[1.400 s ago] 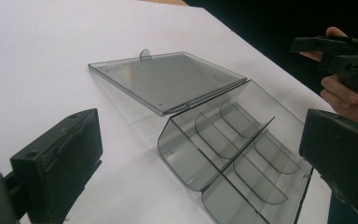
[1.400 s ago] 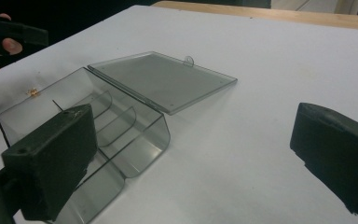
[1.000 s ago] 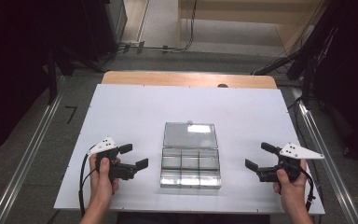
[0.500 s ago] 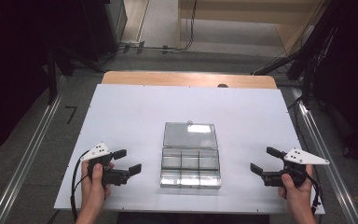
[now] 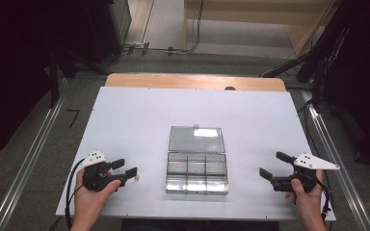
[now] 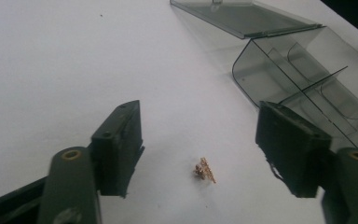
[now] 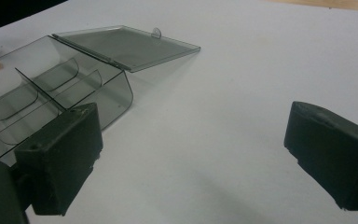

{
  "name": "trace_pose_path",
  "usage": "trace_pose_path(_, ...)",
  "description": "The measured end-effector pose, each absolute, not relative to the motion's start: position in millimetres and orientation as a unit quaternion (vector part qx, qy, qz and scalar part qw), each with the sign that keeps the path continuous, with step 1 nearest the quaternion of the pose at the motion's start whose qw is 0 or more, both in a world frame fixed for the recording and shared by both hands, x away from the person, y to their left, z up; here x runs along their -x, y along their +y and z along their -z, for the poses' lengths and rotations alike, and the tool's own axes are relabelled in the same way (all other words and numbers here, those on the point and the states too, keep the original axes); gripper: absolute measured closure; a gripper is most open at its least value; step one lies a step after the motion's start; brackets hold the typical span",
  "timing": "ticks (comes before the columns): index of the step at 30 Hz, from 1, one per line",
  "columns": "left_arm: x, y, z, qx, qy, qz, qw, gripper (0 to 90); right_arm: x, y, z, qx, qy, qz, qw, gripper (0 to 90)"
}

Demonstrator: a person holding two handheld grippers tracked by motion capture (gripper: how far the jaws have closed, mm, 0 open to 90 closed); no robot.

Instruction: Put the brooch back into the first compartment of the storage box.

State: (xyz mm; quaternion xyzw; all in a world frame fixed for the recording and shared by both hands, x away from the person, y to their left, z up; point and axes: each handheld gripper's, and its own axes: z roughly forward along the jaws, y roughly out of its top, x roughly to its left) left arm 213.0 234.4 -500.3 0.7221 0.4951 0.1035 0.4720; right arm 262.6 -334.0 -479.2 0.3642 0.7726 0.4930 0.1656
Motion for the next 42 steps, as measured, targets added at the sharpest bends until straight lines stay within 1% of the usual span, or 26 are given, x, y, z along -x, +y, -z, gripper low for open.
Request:
trace_pose_path(3, -214, 230, 504, -0.732, 0.494, -0.095, 0.46, 43.3, -264, -334, 481, -0.367, 0.773, -0.492, 0.164, 2.9)
trace_pose_path(10, -206, 219, 507, -0.753, 0.484, -0.098, 0.435, 58.0, -265, -334, 483, -0.369, 0.774, -0.489, 0.162, 3.0)
trace_pose_path(17, -203, 213, 512, -0.763, 0.487, -0.115, 0.408, 65.6, -267, -335, 484, -0.372, 0.773, -0.487, 0.16, 3.1)
trace_pose_path(22, -204, 208, 514, -0.765, 0.487, -0.115, 0.404, 66.4, -267, -334, 484, -0.373, 0.774, -0.486, 0.159, 3.1)
trace_pose_path(29, -204, 203, 516, -0.778, 0.481, -0.134, 0.381, 77.7, -267, -333, 484, -0.375, 0.774, -0.484, 0.158, 3.2)
trace_pose_path(38, -202, 199, 517, -0.791, 0.463, -0.153, 0.37, 78.6, -267, -334, 485, -0.378, 0.773, -0.484, 0.16, 3.4)
trace_pose_path(42, -203, 199, 516, -0.791, 0.461, -0.152, 0.373, 80.9, -267, -334, 484, -0.378, 0.773, -0.483, 0.162, 3.4)
